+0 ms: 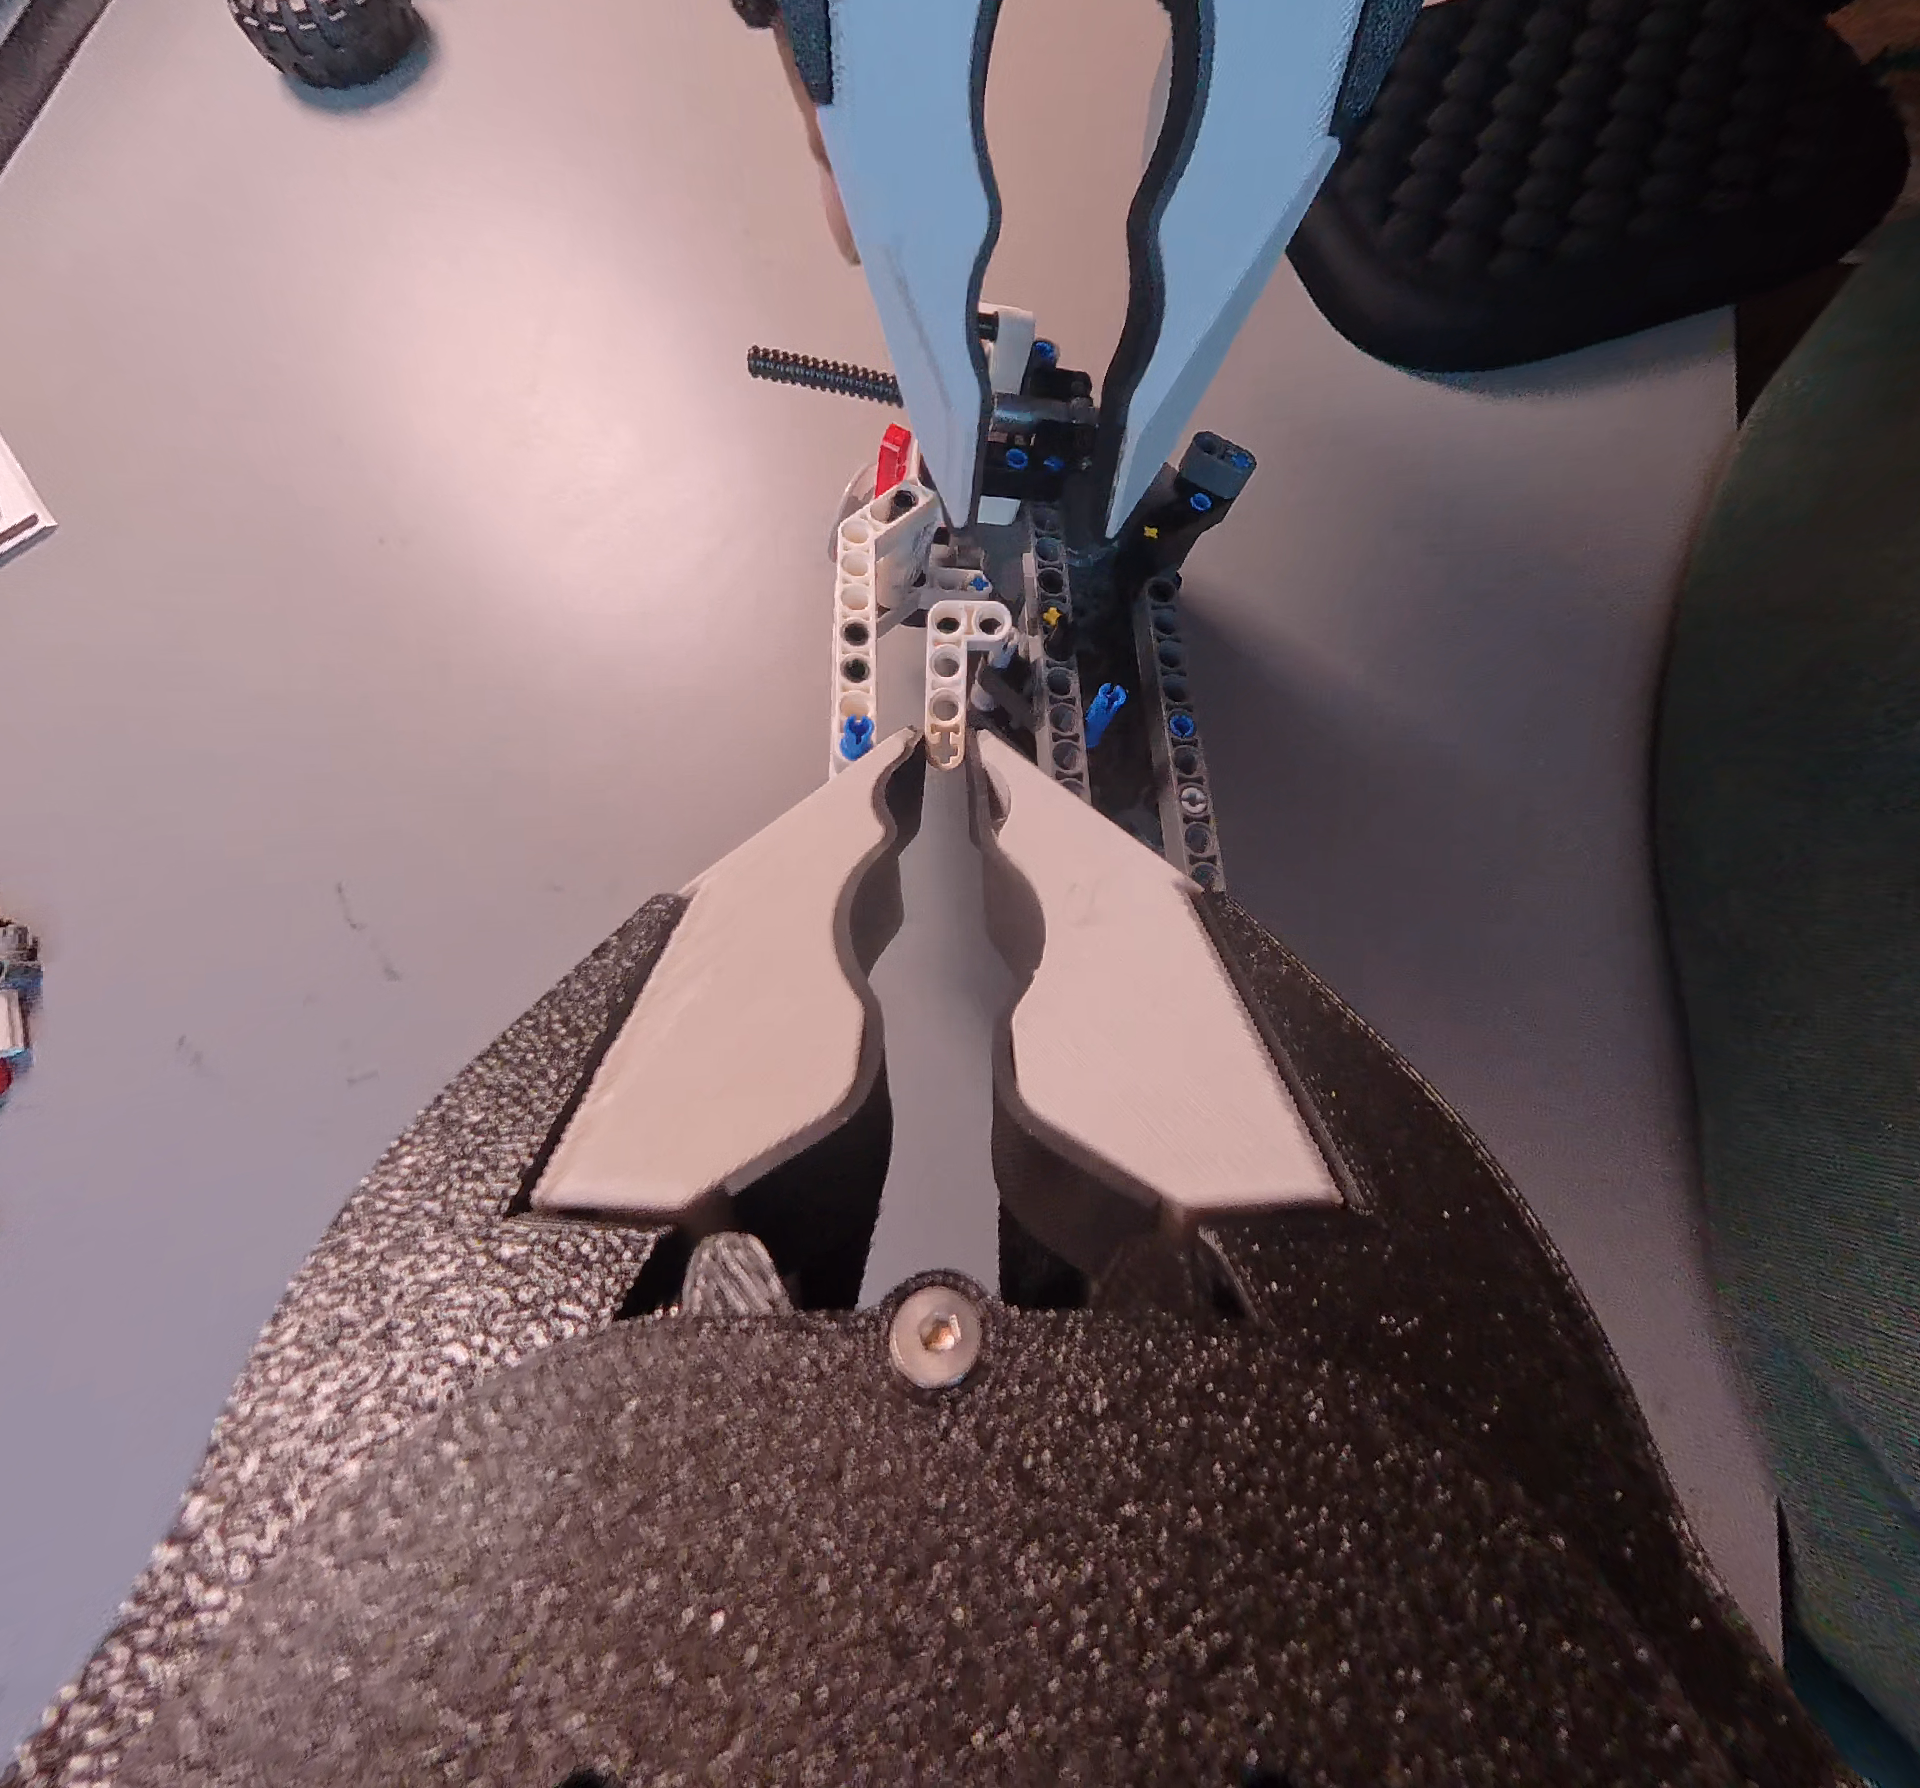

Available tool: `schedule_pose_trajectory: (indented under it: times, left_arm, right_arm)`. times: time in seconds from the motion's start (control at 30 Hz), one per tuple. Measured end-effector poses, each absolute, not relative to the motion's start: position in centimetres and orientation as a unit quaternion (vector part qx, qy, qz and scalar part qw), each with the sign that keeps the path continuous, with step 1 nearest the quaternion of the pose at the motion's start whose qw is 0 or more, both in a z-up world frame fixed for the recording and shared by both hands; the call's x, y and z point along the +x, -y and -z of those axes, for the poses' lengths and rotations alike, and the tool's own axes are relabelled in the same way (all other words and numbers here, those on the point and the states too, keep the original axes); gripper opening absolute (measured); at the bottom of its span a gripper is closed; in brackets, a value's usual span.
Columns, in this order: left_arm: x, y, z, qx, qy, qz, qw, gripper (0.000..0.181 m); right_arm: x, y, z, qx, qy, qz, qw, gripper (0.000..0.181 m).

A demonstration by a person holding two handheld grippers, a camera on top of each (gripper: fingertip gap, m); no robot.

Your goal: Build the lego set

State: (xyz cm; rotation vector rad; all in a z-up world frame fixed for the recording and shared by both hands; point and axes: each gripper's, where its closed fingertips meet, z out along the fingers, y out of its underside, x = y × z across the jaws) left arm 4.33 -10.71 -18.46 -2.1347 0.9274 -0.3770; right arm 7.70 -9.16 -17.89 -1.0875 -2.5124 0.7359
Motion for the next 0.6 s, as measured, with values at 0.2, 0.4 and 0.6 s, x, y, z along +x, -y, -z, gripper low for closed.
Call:
schedule_pose_trajectory:
  times: [0.2,0.4,0.6]
  left_arm:
    - [3.6,10.7,17.6,-0.837,-0.348,0.144,0.398,0.007]
    - [3.1,11.1,17.6,-0.837,-0.336,0.147,0.407,0.007]
    - [2.9,11.5,17.6,-0.836,-0.328,0.149,0.414,0.007]
  right_arm:
    - [7.9,9.3,18.0,-0.378,0.877,-0.252,0.156,0.022]
    - [7.5,9.8,17.9,-0.369,0.883,-0.244,0.158,0.02]
    - [7.4,10.0,18.3,-0.362,0.892,-0.227,0.148,0.019]
